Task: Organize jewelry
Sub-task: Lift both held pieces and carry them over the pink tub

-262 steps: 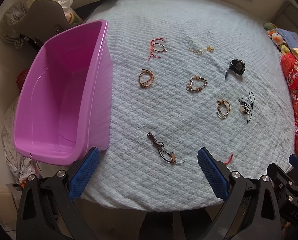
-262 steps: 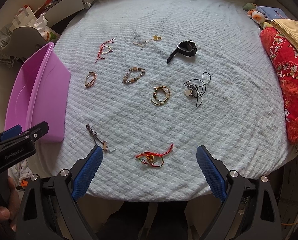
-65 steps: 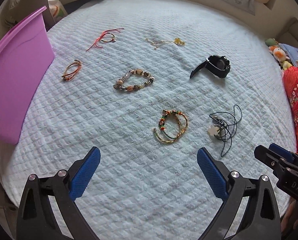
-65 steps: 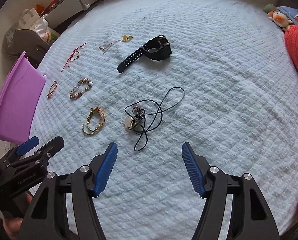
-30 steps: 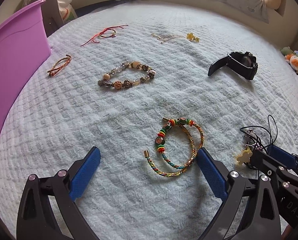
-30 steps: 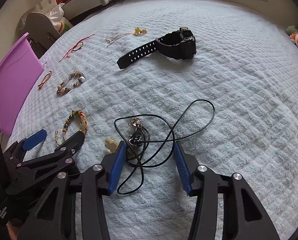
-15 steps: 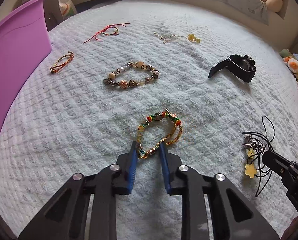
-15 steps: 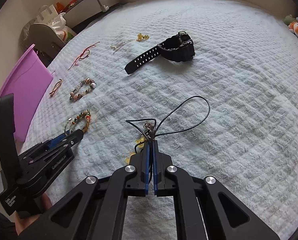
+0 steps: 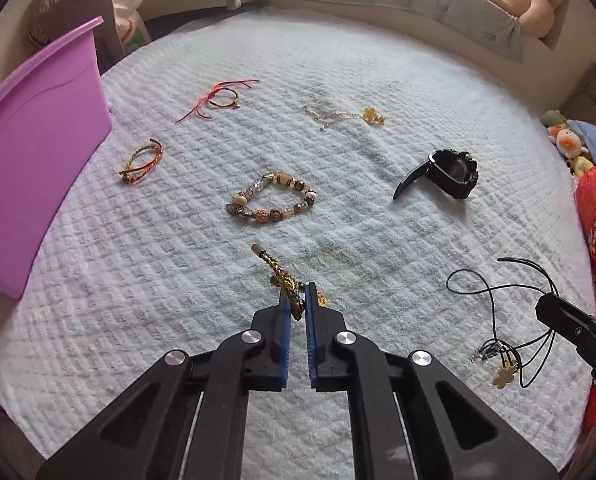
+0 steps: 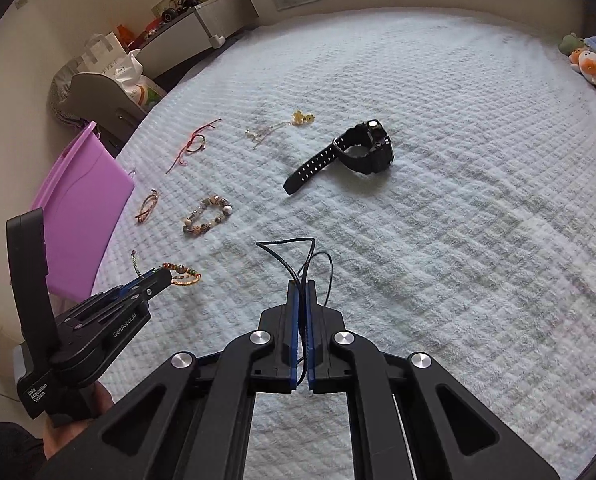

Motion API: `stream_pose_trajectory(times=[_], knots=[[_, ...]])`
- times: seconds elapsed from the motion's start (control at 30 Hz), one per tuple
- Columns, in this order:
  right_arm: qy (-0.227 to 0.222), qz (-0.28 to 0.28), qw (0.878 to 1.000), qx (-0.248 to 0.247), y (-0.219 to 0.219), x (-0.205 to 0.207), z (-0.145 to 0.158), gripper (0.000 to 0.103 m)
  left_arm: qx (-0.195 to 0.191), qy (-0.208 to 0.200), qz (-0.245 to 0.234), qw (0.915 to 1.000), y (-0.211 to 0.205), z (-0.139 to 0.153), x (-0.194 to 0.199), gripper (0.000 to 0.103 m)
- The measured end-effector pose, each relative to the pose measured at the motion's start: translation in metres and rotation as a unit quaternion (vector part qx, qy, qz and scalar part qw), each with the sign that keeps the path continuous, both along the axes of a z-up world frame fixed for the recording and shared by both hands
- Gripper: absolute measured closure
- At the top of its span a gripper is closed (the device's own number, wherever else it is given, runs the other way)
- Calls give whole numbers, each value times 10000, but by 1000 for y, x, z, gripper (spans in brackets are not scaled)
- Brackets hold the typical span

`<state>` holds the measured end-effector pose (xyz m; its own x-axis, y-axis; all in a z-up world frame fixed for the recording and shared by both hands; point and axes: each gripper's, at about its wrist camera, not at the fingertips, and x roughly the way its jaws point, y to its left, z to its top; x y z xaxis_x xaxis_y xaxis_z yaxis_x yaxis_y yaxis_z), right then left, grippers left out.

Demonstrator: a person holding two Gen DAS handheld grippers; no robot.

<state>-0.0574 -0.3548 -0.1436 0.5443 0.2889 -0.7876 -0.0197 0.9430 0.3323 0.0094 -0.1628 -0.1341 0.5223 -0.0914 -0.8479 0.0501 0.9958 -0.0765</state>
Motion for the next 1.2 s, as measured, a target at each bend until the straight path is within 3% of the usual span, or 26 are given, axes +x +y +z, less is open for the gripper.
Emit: stream_pose_trajectory(times=[0.33,0.67,0.9,1.2], knots=[[-108,276,9995,109,5,-16,94,100,-149,22,-180,9997,11,78,-26,96],[-63,1044,9944,169,37,-24,173,100,-321,22,226,9992,45,174,-52,96],[-46,1795,9832,336,99,-9,201,100,-387,-103,883,9953,111,225,-71,96],[-225,2179,9741,554,217,39,233,100,-166,-313,1183,9923,230,253,-45,96]])
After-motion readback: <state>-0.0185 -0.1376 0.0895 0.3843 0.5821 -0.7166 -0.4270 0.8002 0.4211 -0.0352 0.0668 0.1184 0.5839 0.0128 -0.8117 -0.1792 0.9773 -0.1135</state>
